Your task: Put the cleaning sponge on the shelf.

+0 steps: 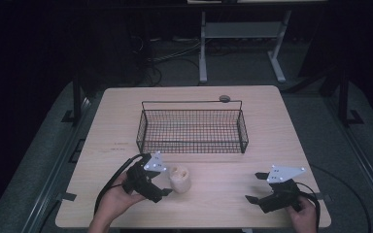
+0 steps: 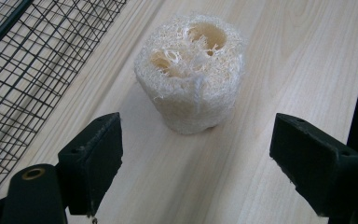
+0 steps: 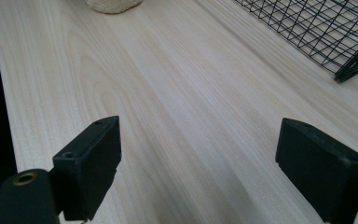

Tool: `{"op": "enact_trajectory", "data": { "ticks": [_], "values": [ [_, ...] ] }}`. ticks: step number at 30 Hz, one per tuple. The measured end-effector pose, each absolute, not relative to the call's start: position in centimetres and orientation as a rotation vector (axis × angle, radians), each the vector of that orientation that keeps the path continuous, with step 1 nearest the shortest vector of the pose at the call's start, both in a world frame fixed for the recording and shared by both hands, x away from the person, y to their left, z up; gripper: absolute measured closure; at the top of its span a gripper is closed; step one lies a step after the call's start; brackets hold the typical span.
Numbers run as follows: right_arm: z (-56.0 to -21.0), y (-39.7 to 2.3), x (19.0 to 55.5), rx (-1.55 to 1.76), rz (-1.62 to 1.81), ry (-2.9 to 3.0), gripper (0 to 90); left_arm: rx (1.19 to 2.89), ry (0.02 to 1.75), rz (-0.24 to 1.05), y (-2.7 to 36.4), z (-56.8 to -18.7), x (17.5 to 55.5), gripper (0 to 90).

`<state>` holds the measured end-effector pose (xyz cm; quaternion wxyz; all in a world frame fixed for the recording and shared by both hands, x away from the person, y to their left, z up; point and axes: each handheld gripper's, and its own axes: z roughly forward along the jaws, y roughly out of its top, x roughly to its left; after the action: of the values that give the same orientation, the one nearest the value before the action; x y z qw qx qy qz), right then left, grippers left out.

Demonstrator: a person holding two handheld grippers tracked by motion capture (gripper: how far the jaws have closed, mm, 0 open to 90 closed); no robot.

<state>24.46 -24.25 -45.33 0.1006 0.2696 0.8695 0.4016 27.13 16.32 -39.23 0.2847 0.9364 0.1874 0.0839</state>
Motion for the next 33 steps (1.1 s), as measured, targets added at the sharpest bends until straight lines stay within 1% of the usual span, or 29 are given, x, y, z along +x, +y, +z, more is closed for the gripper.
{"op": "enact_trajectory", "data": {
  "ticks": [33],
  "values": [
    [-45.3,-24.3,24.4,0.791,1.2,2.568,13.6,2.538,0.471,0.211,14.6,-39.4,28.3,16.5]
  ]
}}
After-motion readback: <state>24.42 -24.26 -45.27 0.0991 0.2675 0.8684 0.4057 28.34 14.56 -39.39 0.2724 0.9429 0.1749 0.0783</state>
